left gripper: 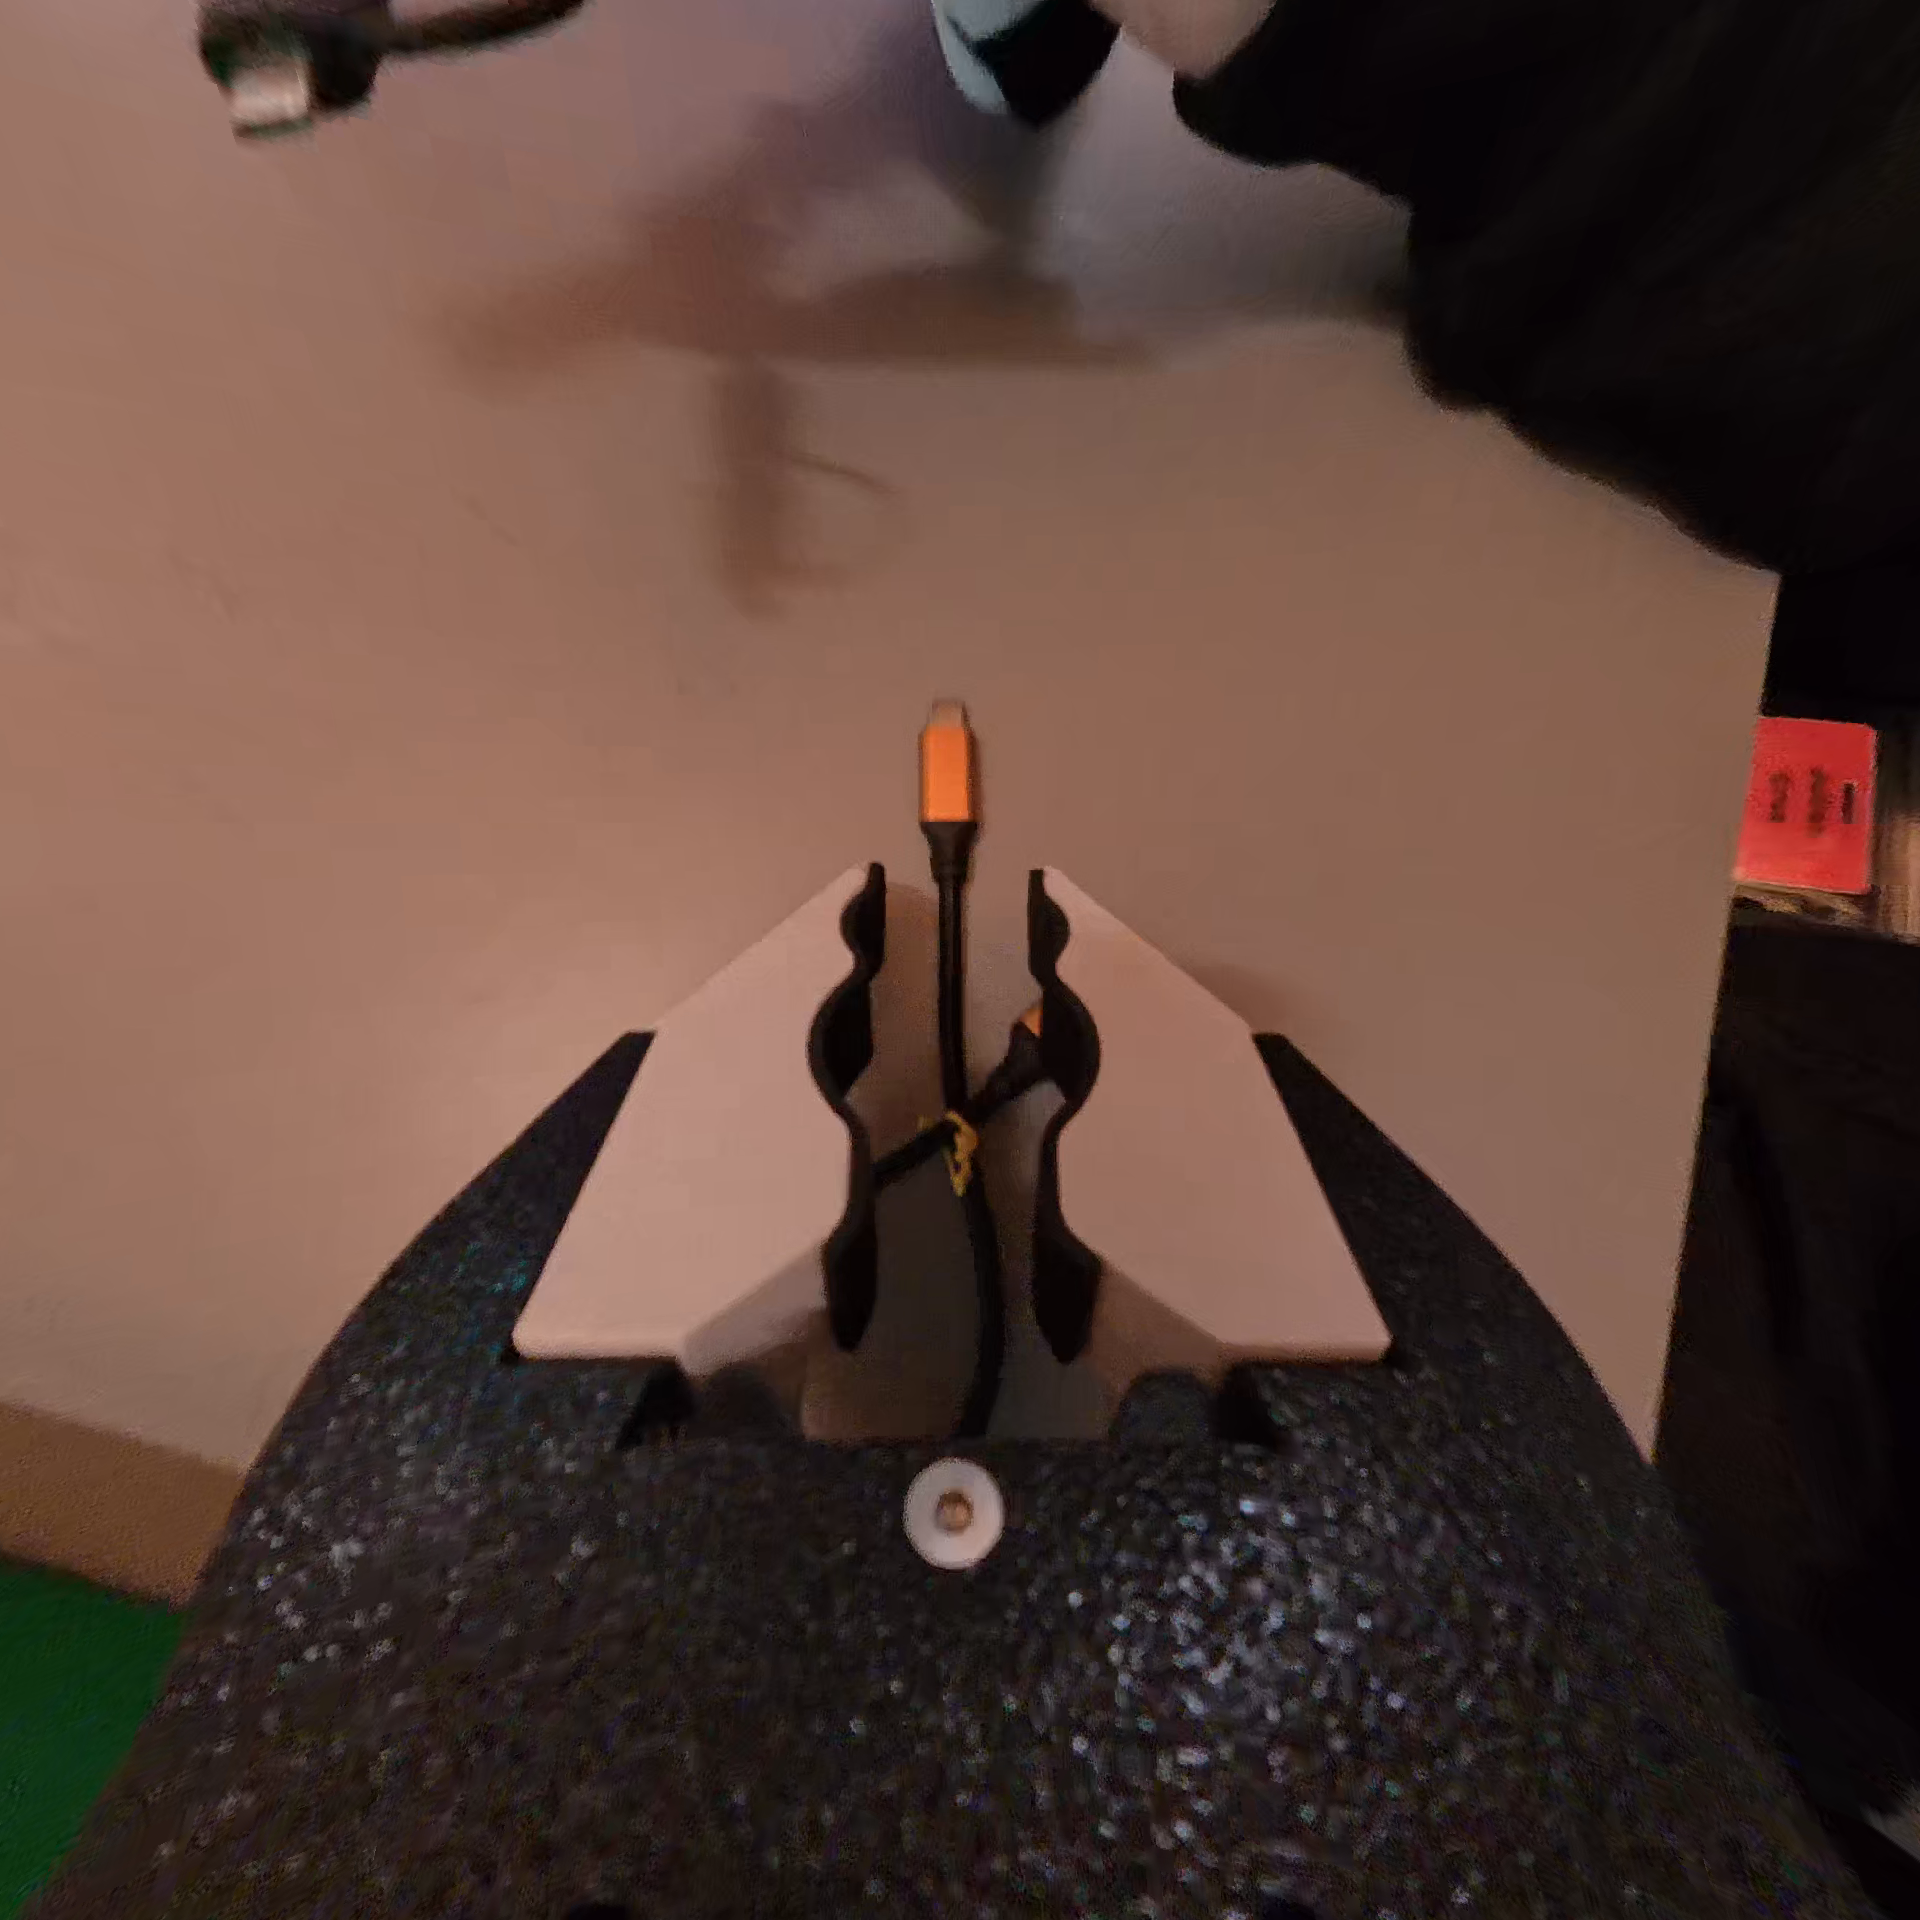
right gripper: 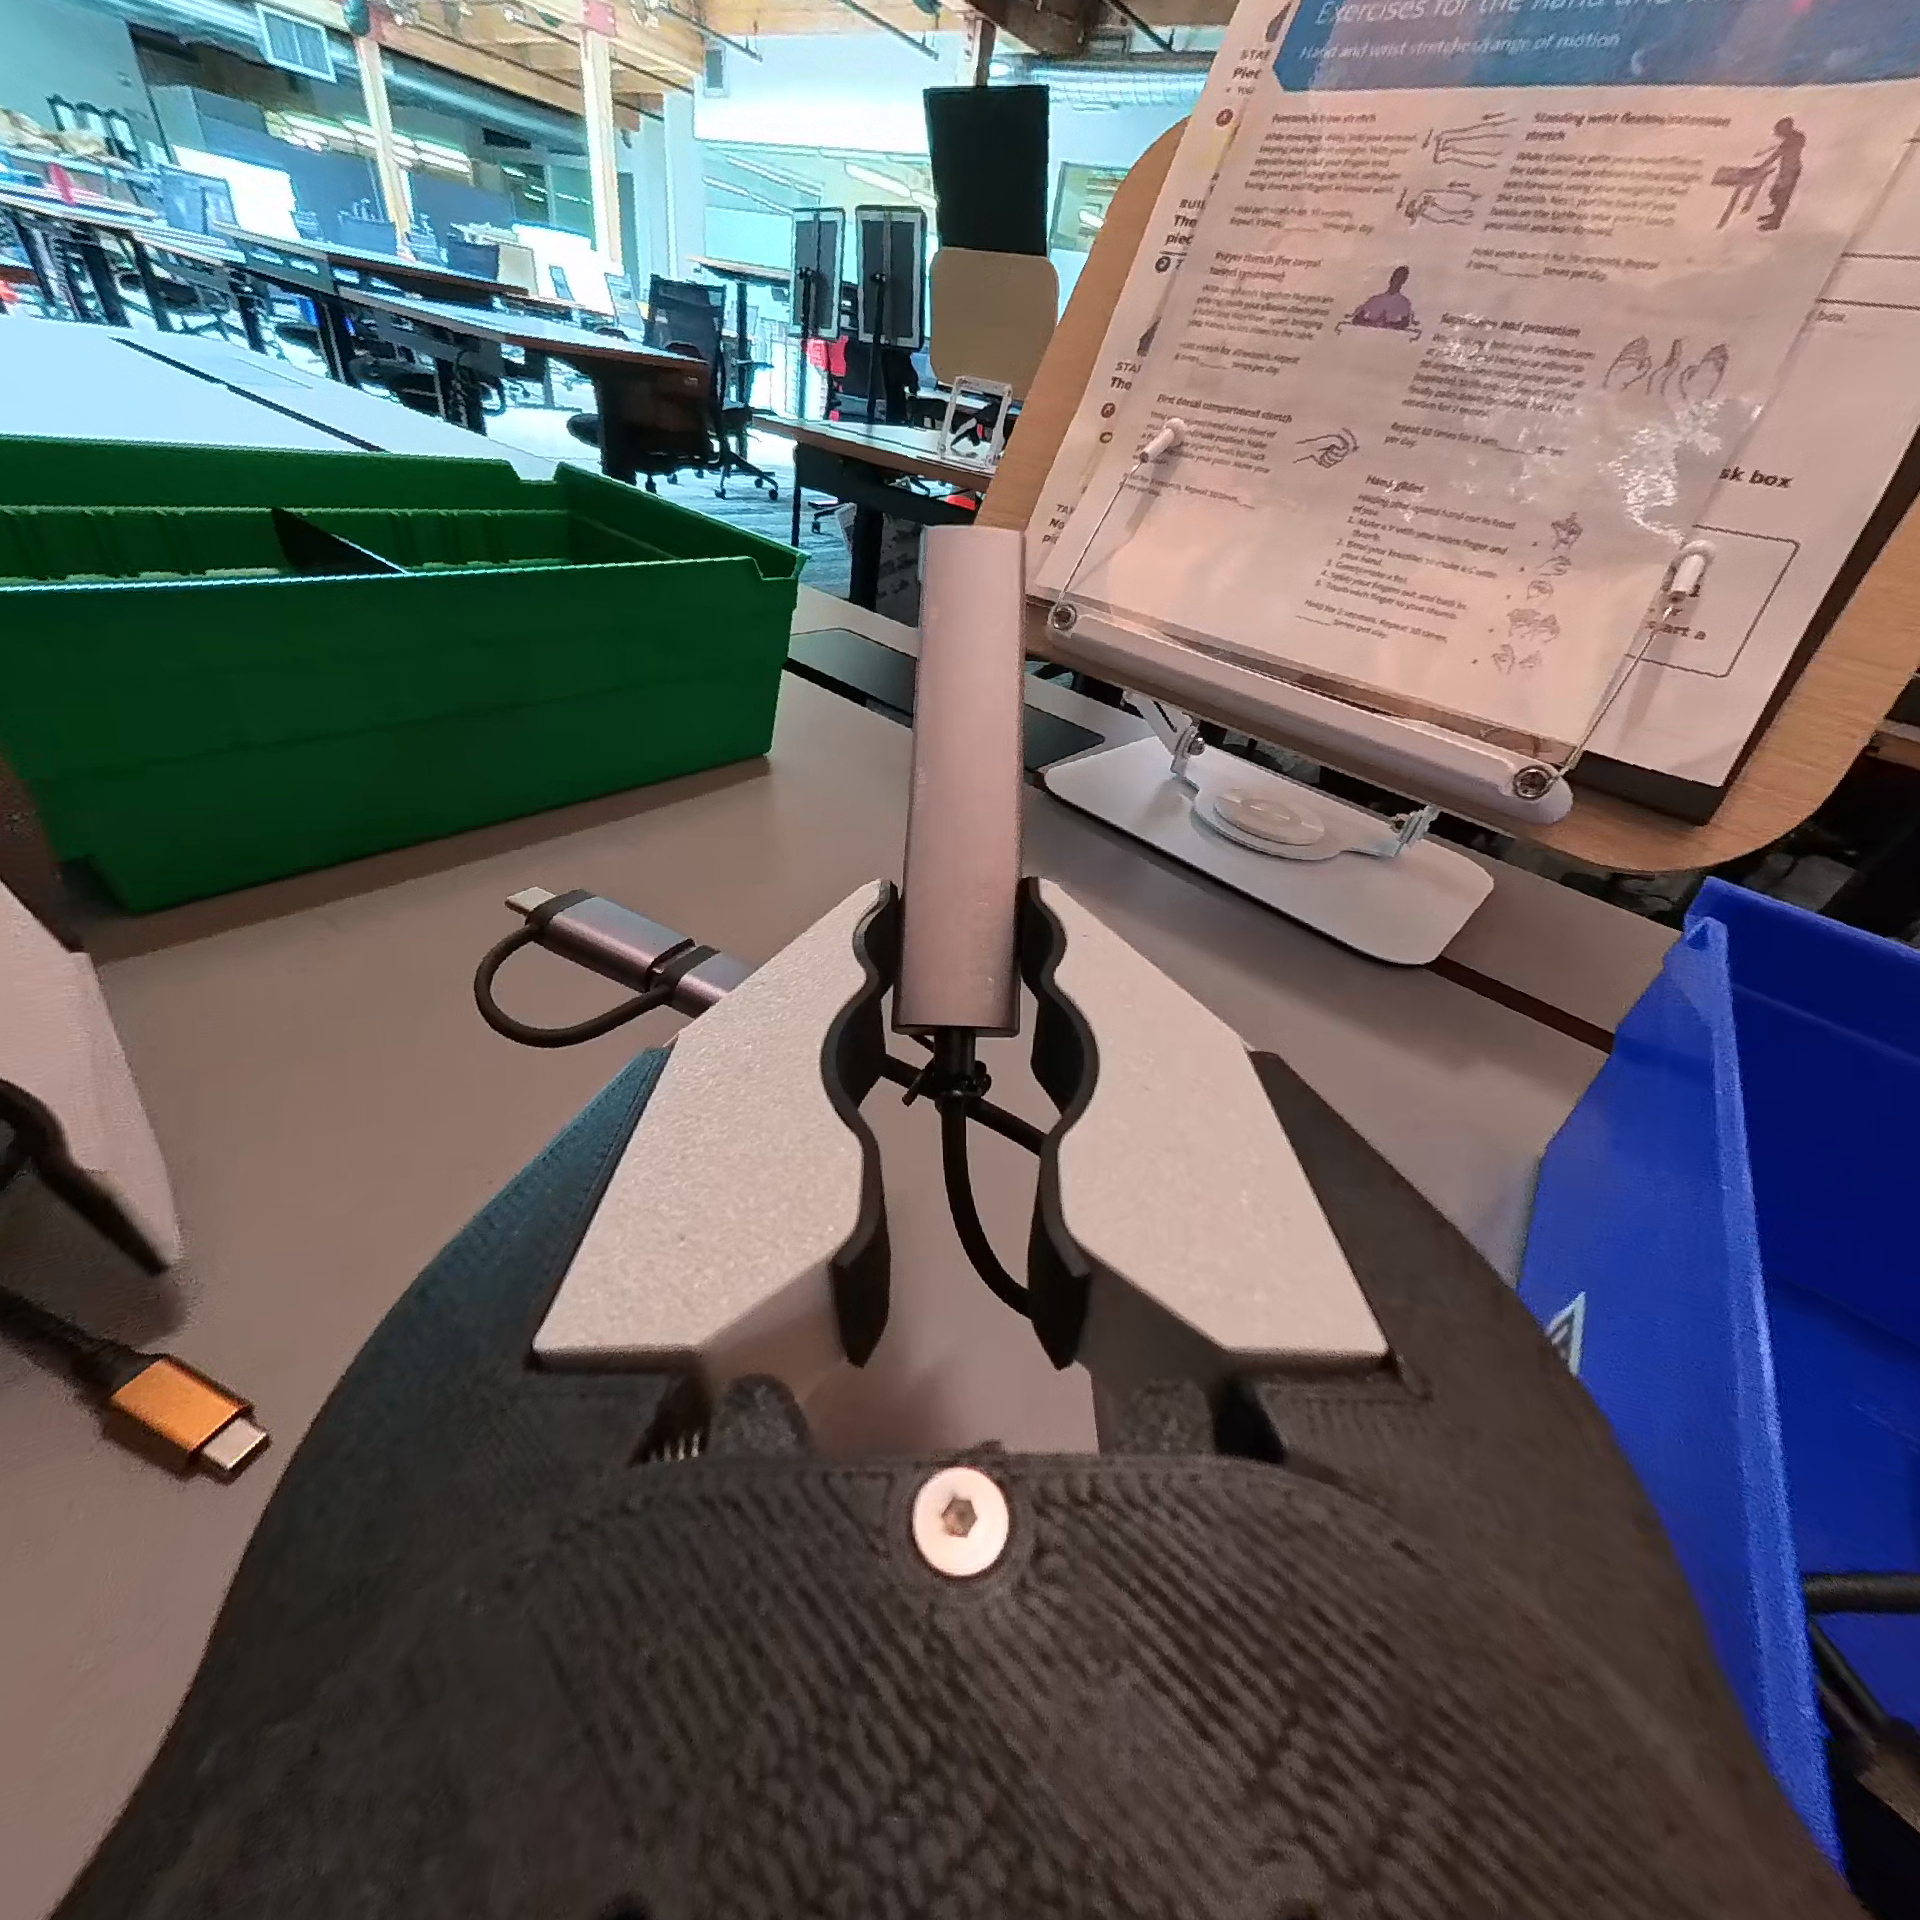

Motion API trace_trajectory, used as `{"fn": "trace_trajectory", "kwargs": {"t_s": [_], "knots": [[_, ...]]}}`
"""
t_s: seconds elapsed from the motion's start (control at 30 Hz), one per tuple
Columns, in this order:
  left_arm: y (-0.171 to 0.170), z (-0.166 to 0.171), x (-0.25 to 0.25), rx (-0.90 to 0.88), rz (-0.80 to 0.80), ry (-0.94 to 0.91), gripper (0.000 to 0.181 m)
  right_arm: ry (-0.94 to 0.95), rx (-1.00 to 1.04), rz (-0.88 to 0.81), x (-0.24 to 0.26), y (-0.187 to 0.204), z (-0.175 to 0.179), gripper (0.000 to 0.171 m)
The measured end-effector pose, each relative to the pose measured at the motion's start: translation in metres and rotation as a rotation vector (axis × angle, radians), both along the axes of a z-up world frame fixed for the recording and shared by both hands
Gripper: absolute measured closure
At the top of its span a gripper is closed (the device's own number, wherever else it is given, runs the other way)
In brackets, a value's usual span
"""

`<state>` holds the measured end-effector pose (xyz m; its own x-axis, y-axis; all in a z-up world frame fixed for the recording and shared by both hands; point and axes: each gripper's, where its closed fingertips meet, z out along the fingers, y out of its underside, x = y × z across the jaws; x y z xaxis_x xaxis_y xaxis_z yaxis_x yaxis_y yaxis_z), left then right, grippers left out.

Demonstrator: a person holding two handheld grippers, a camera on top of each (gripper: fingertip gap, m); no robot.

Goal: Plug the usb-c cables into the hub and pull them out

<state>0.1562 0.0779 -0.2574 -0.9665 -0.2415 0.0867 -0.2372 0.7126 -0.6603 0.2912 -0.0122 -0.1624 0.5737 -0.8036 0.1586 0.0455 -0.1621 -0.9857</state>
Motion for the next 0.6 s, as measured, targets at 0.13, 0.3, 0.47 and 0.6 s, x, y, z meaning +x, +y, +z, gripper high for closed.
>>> {"fn": "trace_trajectory", "kwargs": {"t_s": [0.13,0.3,0.47,0.6], "knots": [[-0.006,-0.008,0.003,0.017,0.004,-0.069,0.155,0.024,0.008,0.03,-0.002,0.004,-0.002,0.149],[-0.012,-0.013,0.007,0.015,0.037,-0.105,0.166,0.079,-0.001,0.062,-0.005,0.011,-0.007,0.149],[-0.008,0.001,0.015,0.082,0.084,-0.231,0.176,0.235,-0.038,0.047,-0.005,0.011,-0.026,0.149],[0.003,0.051,0.038,0.075,0.223,-0.287,0.176,0.33,-0.083,0.045,-0.008,0.011,-0.038,0.149]]}}
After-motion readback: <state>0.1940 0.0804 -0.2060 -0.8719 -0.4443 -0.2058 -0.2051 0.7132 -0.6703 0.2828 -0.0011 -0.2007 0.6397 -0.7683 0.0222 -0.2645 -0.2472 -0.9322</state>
